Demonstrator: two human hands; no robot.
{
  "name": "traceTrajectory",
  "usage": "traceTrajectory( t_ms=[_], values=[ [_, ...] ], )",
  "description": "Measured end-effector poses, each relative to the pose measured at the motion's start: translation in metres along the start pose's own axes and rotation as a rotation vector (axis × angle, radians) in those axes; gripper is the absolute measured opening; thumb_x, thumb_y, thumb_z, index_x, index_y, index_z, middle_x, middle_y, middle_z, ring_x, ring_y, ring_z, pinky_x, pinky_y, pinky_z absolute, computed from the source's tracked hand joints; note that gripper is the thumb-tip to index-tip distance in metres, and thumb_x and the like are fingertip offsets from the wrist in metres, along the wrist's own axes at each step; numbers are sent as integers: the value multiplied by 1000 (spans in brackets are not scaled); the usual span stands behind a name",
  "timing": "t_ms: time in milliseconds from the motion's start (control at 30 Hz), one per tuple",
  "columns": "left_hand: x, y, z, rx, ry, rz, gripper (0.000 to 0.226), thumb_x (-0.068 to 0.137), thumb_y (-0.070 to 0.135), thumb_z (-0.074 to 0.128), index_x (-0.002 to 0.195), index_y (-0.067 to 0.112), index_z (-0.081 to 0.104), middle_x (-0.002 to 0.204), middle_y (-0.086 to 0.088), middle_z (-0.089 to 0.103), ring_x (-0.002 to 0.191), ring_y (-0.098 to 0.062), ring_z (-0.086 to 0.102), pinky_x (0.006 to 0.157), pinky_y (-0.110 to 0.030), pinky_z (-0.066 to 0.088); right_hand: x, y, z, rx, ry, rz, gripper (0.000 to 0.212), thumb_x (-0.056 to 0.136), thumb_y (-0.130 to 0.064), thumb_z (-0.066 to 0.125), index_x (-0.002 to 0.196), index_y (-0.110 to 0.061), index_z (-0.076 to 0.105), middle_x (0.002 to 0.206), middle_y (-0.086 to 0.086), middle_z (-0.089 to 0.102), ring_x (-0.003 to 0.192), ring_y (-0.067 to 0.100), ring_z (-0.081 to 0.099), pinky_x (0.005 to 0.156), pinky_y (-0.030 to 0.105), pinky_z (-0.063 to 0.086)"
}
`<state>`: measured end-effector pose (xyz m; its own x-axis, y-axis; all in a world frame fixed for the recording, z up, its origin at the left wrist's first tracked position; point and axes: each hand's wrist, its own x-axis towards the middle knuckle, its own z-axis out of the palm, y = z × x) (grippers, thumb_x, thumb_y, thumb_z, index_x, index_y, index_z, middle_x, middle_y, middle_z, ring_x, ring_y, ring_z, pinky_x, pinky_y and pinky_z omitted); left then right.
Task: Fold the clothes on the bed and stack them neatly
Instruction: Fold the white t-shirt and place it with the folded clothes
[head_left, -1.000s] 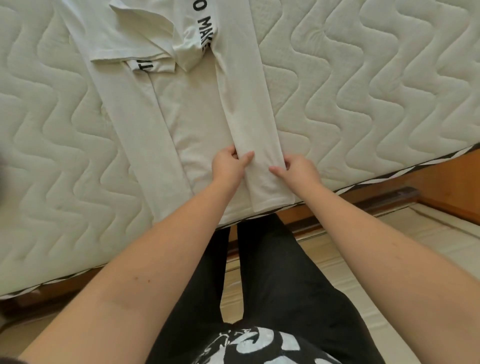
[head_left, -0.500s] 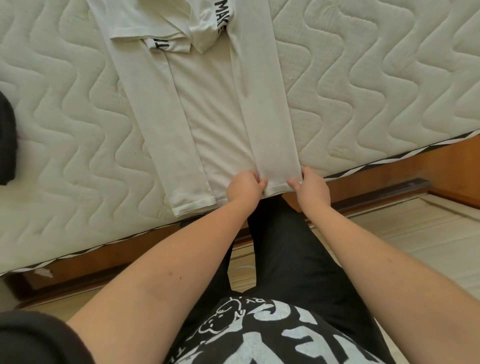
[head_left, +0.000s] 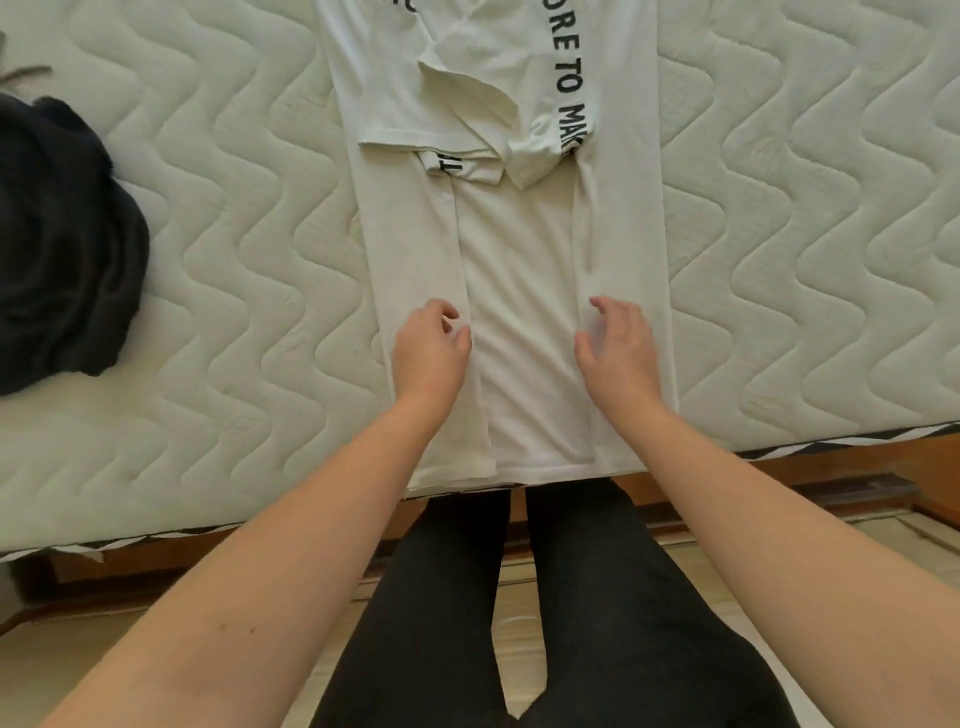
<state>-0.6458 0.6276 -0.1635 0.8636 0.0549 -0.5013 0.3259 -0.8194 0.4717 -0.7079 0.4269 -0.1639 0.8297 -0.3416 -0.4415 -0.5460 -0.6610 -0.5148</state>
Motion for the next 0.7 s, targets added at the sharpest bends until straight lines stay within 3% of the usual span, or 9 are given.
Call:
traceTrajectory(
  t_ms=[133,333,433,567,700],
  values=[
    [18,-25,-17,-36,194,-243,46,87,34,70,124,14,53,123,-9,54,114,-29,52,95,-40,40,11,-40,21,40,-251,-24,24,96,-25,54,117,-16,62,103,0,67,96,21,61,79,31,45],
    [-14,-58,-13,-249,72,-405,36,87,36,72,111,13,55,104,0,58,99,-21,60,84,-29,45,-28,-61,67,-23,-571,187,27,92,-39,63,106,-17,60,101,1,66,94,22,62,84,36,52],
    [-41,-72,-7,-199,94,-461,46,84,36,75,117,13,54,110,1,51,99,-17,53,84,-29,43,-51,-57,84,-78,-634,273,22,91,-40,64,99,-20,60,91,-1,63,88,22,61,75,34,50],
    [-71,-90,3,-245,-106,-504,35,89,37,69,116,15,61,100,5,62,93,-16,60,74,-30,44,-76,-41,95,-71,-643,327,21,94,-38,60,103,-20,66,82,-5,61,73,13,57,59,28,41],
    [-86,-112,2,-206,-154,-489,34,96,38,60,117,11,65,102,0,67,95,-19,63,81,-34,51,-87,-28,95,115,-650,341,20,94,-35,62,109,-22,68,89,-7,66,81,10,60,63,24,43]
  ],
)
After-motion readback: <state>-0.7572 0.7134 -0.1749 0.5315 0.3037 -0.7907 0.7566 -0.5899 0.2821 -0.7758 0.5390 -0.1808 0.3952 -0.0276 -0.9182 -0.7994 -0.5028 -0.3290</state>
